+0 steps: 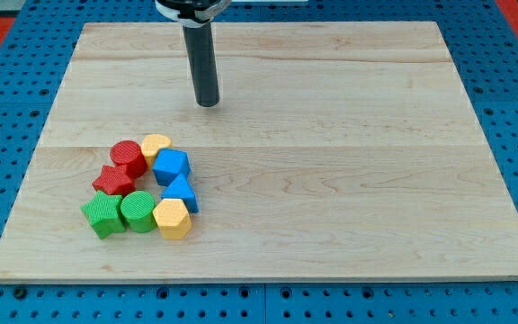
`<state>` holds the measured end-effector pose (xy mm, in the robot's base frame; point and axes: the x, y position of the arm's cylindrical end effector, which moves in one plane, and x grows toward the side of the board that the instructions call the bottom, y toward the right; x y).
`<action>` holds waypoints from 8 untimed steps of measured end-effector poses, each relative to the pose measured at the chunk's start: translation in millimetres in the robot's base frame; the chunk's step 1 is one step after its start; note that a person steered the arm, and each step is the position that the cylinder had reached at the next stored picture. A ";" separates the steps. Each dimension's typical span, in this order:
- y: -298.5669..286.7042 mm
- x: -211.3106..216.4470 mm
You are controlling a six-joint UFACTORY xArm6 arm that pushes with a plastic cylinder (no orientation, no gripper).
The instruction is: Move arm to the right of yellow hexagon
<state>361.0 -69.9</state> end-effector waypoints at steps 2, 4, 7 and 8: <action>2.2 -4.0; -11.4 -22.5; 95.3 81.9; 92.9 127.8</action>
<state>488.8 23.0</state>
